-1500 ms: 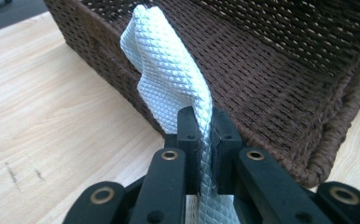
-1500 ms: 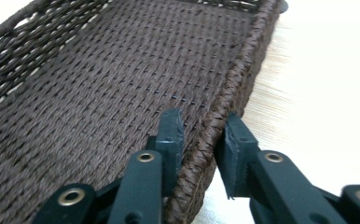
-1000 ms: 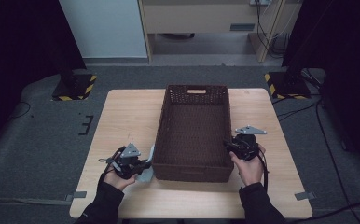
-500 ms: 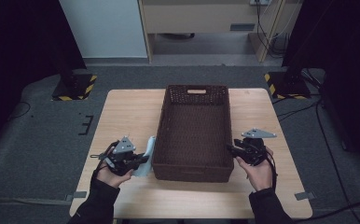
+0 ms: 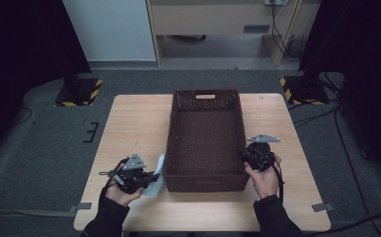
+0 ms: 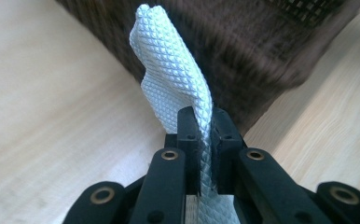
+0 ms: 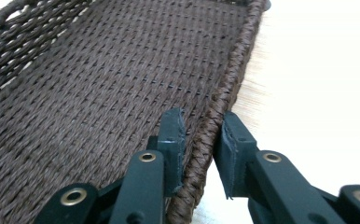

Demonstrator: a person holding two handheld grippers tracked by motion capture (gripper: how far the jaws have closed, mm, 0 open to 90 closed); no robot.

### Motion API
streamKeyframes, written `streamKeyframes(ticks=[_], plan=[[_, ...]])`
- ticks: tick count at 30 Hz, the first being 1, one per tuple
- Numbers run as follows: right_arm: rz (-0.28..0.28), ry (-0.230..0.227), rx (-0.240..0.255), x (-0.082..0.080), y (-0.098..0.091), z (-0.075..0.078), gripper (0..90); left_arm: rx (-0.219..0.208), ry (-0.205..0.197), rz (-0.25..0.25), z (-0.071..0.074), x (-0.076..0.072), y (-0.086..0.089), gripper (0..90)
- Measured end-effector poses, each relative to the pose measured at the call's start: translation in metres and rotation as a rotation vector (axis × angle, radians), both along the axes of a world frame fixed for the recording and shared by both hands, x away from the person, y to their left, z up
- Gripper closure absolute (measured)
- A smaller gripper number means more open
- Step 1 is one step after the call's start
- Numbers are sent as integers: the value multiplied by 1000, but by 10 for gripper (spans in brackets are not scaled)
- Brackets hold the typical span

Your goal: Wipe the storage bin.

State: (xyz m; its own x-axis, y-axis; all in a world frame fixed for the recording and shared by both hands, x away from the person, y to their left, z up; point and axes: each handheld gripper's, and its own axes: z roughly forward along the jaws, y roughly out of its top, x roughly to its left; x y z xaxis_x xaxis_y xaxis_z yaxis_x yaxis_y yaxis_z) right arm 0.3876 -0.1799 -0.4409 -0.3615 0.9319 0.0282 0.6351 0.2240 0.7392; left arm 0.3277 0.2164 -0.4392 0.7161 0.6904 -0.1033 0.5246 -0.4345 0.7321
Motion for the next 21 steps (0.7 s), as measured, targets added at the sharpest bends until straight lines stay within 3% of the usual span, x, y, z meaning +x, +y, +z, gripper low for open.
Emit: streamKeyframes(ticks=[4, 7, 10, 15, 19, 21], plan=[[-24, -2, -8, 0, 2, 0, 745, -2, -28, 0, 21, -6, -3, 839], [-42, 3, -3, 0, 5, 1, 744, 9, -36, -5, 25, -9, -9, 838], [-42, -5, -18, -1, 8, 1, 736, 24, -24, 7, 15, -10, -12, 838], [12, -24, 45, -5, -2, 1, 626, 27, 34, 12, -10, -13, -9, 838], [67, -88, 67, -13, -9, 9, 523, 35, 76, 17, -30, -15, -11, 838], [83, -105, 71, -17, -13, 10, 500, 46, 82, 17, -33, -16, -11, 838]])
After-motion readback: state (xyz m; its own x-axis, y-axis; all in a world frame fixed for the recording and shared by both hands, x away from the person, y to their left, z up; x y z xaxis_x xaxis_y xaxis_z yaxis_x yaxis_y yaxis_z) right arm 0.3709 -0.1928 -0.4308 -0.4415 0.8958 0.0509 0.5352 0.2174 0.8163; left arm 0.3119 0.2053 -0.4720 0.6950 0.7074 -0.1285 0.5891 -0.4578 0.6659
